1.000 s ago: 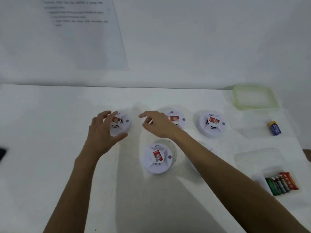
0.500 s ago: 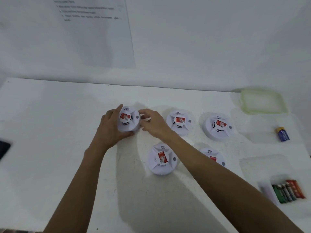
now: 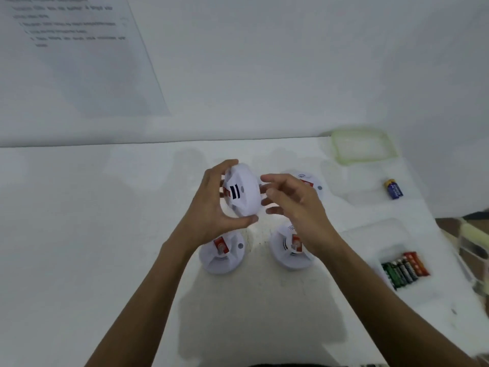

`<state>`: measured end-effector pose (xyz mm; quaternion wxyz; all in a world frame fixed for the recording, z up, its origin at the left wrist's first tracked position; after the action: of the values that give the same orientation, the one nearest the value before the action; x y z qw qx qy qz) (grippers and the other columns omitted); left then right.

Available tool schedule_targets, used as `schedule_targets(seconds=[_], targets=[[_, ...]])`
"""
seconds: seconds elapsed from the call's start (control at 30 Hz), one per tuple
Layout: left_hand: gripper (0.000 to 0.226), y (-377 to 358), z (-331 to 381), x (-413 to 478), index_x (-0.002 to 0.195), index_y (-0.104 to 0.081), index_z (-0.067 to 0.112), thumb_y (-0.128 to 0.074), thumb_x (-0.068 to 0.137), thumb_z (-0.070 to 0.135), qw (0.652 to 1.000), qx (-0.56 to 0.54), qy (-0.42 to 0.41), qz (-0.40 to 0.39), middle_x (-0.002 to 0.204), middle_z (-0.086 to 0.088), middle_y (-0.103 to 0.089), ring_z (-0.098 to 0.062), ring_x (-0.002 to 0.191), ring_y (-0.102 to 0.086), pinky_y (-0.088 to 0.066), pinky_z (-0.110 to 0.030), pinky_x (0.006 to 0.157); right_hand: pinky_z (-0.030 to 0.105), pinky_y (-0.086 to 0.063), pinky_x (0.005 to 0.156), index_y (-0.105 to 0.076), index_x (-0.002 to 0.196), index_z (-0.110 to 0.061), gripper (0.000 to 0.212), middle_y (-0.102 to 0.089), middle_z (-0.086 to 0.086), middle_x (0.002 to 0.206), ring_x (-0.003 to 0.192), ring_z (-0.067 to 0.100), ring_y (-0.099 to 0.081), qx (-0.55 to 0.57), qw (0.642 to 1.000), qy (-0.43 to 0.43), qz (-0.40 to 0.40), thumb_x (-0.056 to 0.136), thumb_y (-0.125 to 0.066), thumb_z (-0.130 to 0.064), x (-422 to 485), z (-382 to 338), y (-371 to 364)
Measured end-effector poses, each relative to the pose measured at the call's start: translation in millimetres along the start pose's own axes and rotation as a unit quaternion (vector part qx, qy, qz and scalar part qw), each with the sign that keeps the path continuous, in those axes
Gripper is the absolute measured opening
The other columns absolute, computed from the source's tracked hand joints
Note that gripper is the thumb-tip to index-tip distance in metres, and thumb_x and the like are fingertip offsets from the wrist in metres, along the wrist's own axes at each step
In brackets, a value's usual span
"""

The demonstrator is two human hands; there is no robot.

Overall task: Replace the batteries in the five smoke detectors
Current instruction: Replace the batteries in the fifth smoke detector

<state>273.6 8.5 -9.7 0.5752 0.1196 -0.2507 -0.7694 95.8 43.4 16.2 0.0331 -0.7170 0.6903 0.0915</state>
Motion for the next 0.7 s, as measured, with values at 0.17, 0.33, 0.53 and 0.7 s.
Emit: schedule_targets(seconds=[0.17, 0.33, 0.53, 0.7], targets=[[0.101, -28.5, 32.2, -5.6, 0.133, -0.023, 0.031, -0.089, 0.057, 0.035, 0.995, -0.079, -0.045, -0.035, 0.132, 0.024, -0.038, -0.006, 0.121, -0.048, -0.048, -0.018, 0.092, 0.023, -0.059, 0.079, -0.055, 0.128, -0.033, 0.050, -0.065, -0.014, 0.116, 0.098, 0.006, -0.068, -0.038, 0.998, -0.045, 0.022, 0.081, -0.063, -0.048, -23.0, 9.7, 17.0], [0.100, -46.0, 38.1, -11.0, 0.134, -0.025, 0.028, -0.090, 0.058, 0.024, 0.993, -0.085, -0.050, -0.069, 0.132, 0.019, -0.042, -0.011, 0.123, -0.048, -0.049, -0.023, 0.094, 0.030, -0.059, 0.085, -0.050, 0.131, -0.034, 0.063, -0.060, -0.012, 0.127, 0.108, 0.009, -0.063, -0.066, 0.997, -0.020, 0.046, 0.075, -0.076, -0.043, -41.2, 15.0, 25.5], [0.112, -57.7, 43.4, -15.2, 0.142, -0.021, 0.039, -0.090, 0.055, 0.025, 0.995, -0.019, 0.019, -0.092, 0.141, 0.009, -0.044, -0.006, 0.125, -0.044, -0.039, -0.022, 0.101, 0.038, -0.054, 0.093, -0.043, 0.133, -0.042, 0.080, -0.046, -0.015, 0.129, 0.121, 0.003, -0.047, -0.148, 0.976, 0.060, 0.147, 0.064, -0.084, -0.045, -61.3, 19.5, 26.7], [0.114, -61.0, 44.1, -19.6, 0.143, -0.019, 0.043, -0.088, 0.056, 0.017, 0.994, -0.025, 0.035, -0.102, 0.145, 0.009, -0.039, -0.010, 0.131, -0.041, -0.038, -0.032, 0.106, 0.037, -0.047, 0.103, -0.039, 0.137, -0.036, 0.082, -0.043, -0.012, 0.133, 0.125, 0.001, -0.042, -0.128, 0.978, 0.068, 0.148, 0.065, -0.078, -0.043, -67.0, 19.8, 20.7]])
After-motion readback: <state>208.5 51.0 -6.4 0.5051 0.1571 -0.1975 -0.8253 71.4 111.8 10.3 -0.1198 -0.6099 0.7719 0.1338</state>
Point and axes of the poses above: each hand's wrist, its own x-axis towards the middle knuckle, its own y-axis out of the back of the hand, z = x × y, the point moved 4 cm from there along x, towards the middle knuckle
